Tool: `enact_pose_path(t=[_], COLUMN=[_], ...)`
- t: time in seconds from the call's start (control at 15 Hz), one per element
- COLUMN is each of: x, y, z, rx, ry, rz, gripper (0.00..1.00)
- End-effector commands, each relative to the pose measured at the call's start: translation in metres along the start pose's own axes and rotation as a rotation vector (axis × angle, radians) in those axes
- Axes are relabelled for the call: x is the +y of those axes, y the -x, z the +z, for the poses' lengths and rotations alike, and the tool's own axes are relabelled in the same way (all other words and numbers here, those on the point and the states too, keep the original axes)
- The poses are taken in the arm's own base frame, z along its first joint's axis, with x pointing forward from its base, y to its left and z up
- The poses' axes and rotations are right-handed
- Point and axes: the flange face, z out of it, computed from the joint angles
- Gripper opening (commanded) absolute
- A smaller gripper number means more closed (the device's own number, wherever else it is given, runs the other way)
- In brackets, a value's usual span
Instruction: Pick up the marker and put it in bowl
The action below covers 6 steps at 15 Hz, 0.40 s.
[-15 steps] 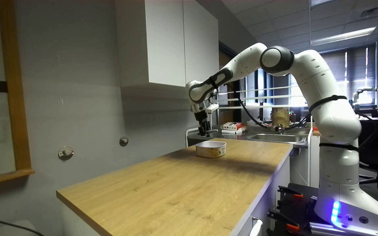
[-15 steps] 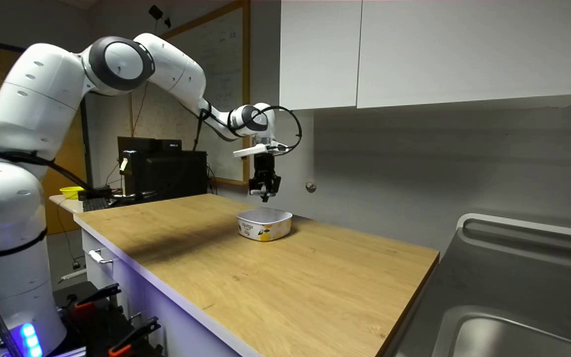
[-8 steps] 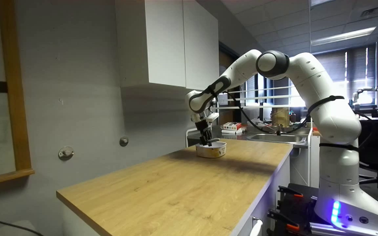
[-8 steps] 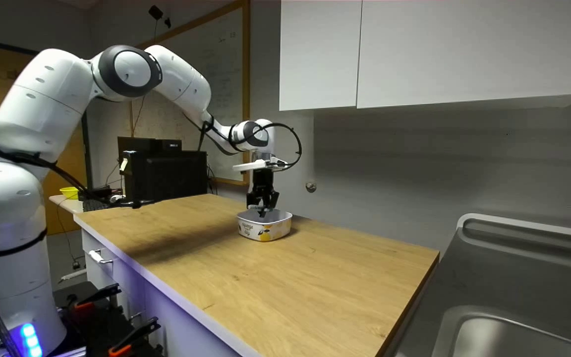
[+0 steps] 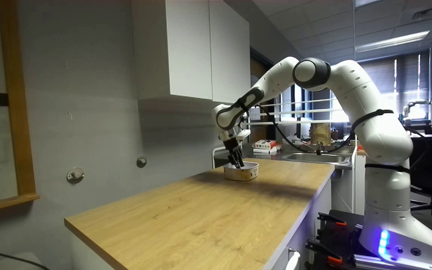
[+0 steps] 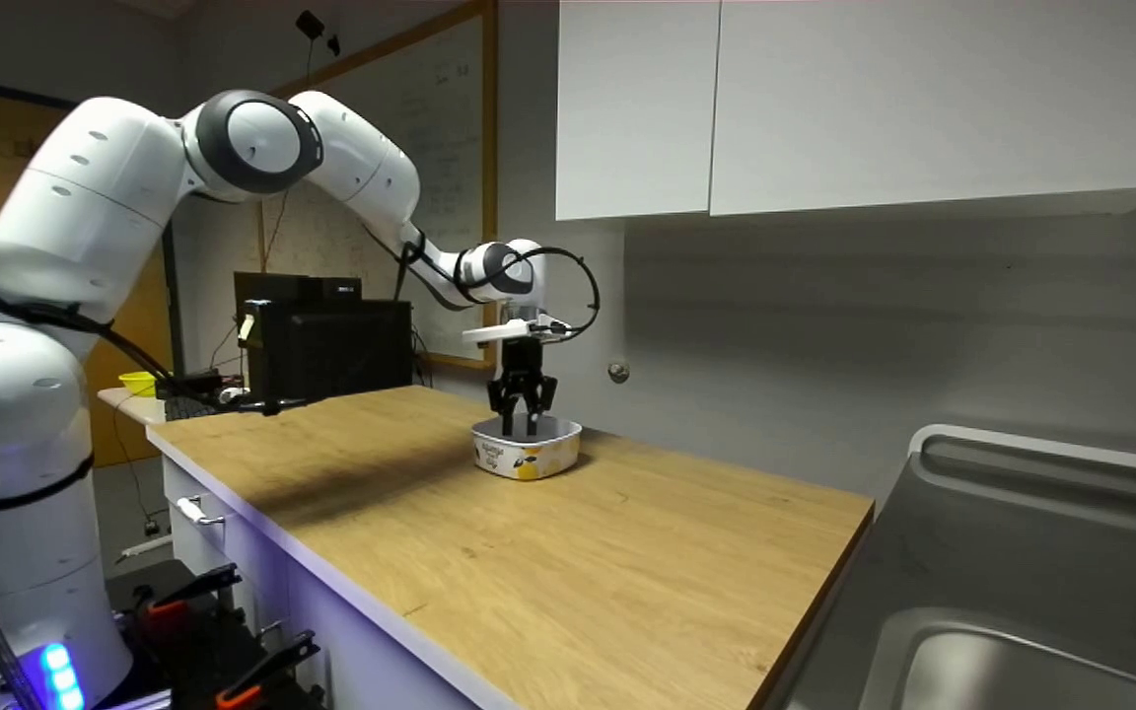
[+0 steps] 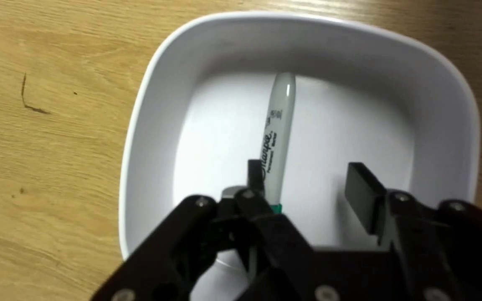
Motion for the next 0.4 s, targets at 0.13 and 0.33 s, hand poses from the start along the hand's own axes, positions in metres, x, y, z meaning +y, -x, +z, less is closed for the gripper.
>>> enact_pose_path(t=[0.13,0.33], x=[-0.007,-0.012], y=[0.014,0.027], z=[-0.012,-0.023], rx=[0.021,0.044], ry=[-0.005,0.007], rz=[-0.044,-0.059], gripper=[0.99,1.0])
